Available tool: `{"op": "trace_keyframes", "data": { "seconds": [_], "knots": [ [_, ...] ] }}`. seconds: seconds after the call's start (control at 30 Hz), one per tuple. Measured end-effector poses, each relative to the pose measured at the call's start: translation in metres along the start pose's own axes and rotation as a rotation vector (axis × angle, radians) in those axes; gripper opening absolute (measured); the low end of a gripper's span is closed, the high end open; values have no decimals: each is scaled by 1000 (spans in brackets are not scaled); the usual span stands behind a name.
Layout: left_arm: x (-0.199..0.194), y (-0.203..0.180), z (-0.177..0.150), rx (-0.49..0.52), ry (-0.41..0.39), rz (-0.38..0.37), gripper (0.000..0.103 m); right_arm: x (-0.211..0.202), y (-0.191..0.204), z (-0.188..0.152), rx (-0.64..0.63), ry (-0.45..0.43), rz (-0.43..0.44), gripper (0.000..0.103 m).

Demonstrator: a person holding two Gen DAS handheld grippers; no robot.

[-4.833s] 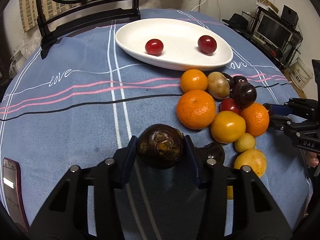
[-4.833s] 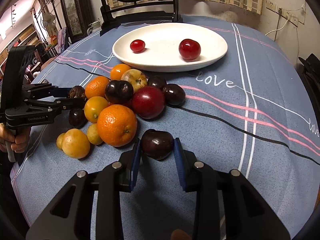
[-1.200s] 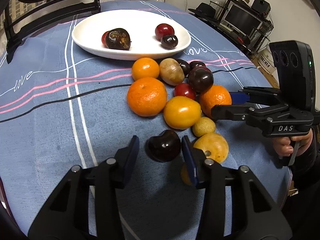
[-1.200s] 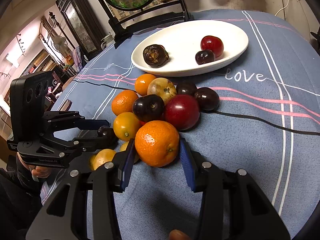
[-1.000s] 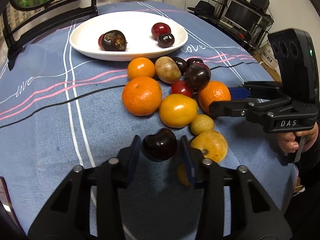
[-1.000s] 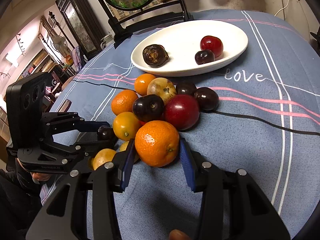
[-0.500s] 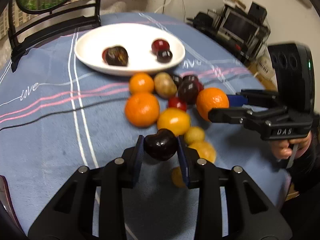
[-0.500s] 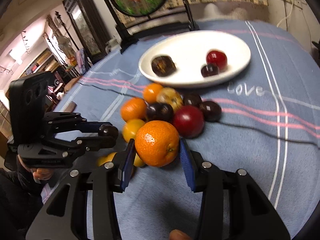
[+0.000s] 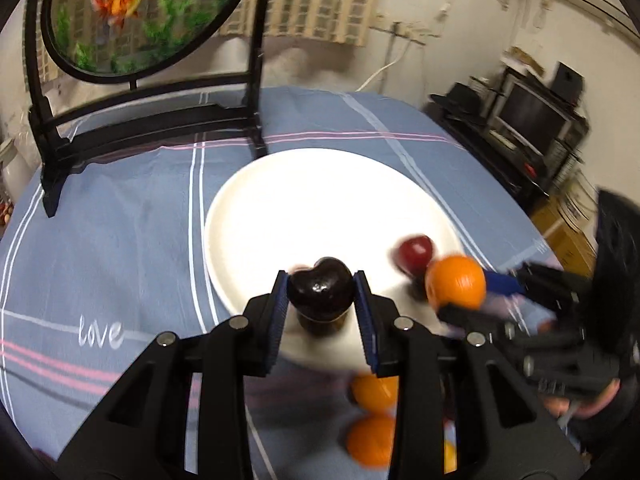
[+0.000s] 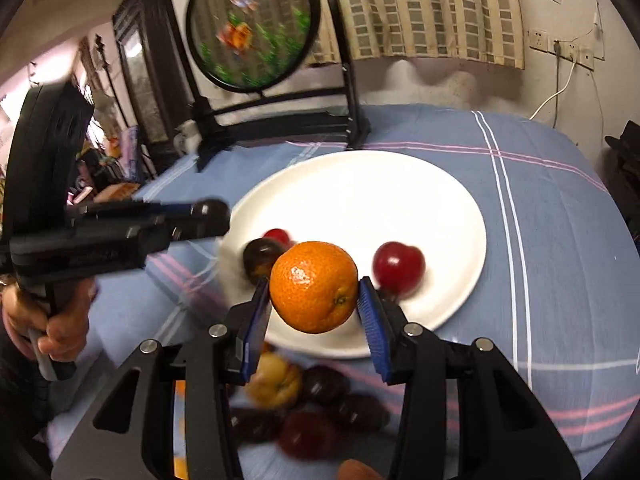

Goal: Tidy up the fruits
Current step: 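Place the dark plum and tangerine onto the white plate, open both tools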

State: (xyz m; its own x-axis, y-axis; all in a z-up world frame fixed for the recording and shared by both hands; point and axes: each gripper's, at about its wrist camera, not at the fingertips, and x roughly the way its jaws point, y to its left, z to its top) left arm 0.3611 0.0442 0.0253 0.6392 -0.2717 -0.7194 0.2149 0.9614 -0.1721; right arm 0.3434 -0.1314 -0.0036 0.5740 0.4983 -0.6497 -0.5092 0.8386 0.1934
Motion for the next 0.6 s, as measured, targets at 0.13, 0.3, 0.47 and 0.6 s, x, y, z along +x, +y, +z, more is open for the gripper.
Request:
{"op": "trace_keyframes", "data": {
  "seconds": [0.13, 0.3, 0.47, 0.6],
  "knots": [
    [36, 11, 14, -31, 43, 45, 33, 19, -5, 8, 1, 25, -4, 45],
    [37, 19, 14, -85, 45, 68, 61, 15, -5, 13, 22, 20, 18, 53],
    [-9, 9, -4, -82, -2, 73, 87, -29, 4, 4, 10, -53, 28, 54],
    [-45, -2, -38, -68, -54, 84, 95, -57, 20, -26, -21, -73, 40, 54]
  ]
}}
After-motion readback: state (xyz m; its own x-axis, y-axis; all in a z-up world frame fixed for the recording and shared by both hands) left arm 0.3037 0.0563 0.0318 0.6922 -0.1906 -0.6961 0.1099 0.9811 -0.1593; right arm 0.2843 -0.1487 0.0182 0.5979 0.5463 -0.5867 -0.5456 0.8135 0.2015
